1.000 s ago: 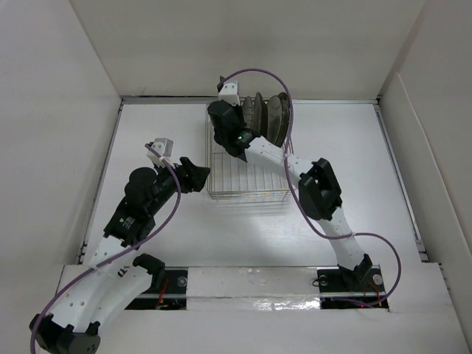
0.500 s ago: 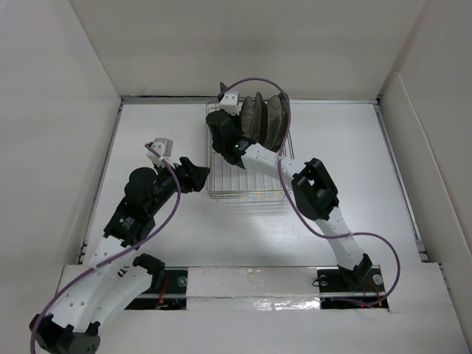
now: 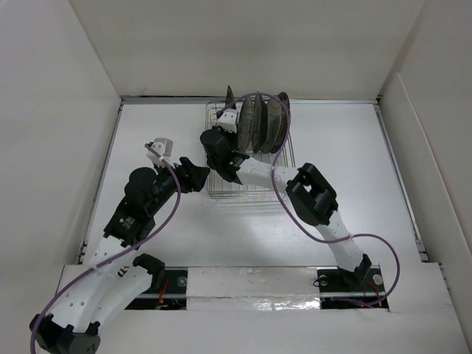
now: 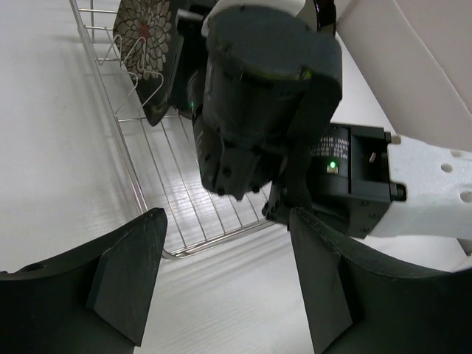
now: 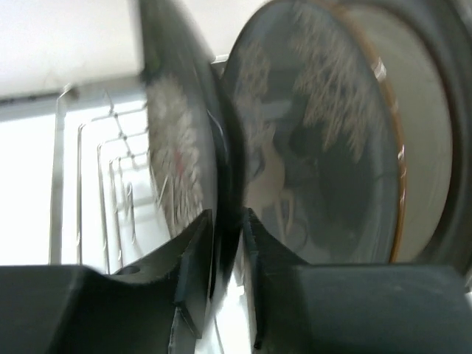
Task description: Load the plates into the dish rack
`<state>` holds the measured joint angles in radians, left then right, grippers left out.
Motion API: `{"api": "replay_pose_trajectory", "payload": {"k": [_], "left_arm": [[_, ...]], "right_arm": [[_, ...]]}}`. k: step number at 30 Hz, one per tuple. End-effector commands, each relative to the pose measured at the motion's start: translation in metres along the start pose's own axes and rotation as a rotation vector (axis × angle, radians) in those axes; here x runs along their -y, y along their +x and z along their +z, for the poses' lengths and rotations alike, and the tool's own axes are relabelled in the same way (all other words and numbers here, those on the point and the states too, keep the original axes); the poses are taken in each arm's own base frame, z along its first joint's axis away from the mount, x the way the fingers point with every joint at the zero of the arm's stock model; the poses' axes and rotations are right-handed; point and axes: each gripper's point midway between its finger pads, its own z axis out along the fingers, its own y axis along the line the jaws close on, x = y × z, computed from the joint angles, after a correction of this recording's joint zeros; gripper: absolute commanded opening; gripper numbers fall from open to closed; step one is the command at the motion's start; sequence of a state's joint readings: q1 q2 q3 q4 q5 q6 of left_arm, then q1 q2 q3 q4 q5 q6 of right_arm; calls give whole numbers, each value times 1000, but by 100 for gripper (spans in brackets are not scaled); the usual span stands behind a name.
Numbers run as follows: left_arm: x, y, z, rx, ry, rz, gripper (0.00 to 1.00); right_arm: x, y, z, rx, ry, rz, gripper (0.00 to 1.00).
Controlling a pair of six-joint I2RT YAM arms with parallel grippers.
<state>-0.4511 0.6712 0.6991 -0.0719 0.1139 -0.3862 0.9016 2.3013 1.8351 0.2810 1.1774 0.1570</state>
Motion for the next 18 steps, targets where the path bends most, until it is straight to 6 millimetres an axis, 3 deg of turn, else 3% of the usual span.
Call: {"api": "replay_pose_trajectory", "payload": {"k": [1, 11, 15, 18], "left_arm": [[11, -16, -2, 54, 38, 2, 64], [2, -20, -4, 80, -16, -35, 63], [-5, -30, -6, 111, -66, -50, 64], [-14, -39, -8, 148, -111, -63, 65]], "right_arm": [[-6, -38, -28, 35, -30, 173, 31], [-5, -27, -48, -40, -98, 240, 44], [2, -34, -54, -49, -119, 269, 60], [9, -47, -60, -50, -146, 296, 66]]}}
